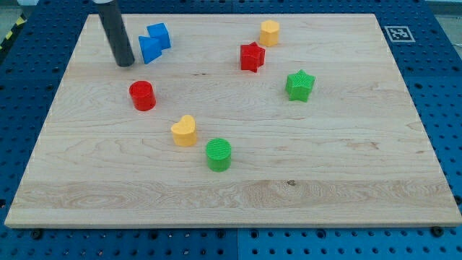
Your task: Move the blue triangle to the bottom right side of the blue cube
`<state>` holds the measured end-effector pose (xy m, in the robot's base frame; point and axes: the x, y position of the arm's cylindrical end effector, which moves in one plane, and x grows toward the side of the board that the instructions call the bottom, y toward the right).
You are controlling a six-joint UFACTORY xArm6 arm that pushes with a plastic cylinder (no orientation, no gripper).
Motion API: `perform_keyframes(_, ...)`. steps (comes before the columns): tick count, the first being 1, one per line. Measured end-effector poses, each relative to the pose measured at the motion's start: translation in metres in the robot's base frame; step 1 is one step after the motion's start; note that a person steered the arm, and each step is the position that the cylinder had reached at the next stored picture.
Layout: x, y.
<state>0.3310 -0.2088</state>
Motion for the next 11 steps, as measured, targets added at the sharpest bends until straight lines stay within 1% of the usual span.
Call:
perform_keyframes(1, -0.006, -0.047)
perform_keyframes(2, -0.041, -0.045)
perform_keyframes(3, -0.059, -0.025)
perform_keyframes(5, -0.033, 0.035)
perform_keyframes(6, -0.027, 0.067)
perform_keyframes(7, -0.027, 0.084)
perform_keyframes(8, -0.027, 0.095)
perform_keyframes(9, -0.032, 0.094)
perform_keyframes(10, -0.046, 0.092)
perform_keyframes(11, -0.058, 0.073)
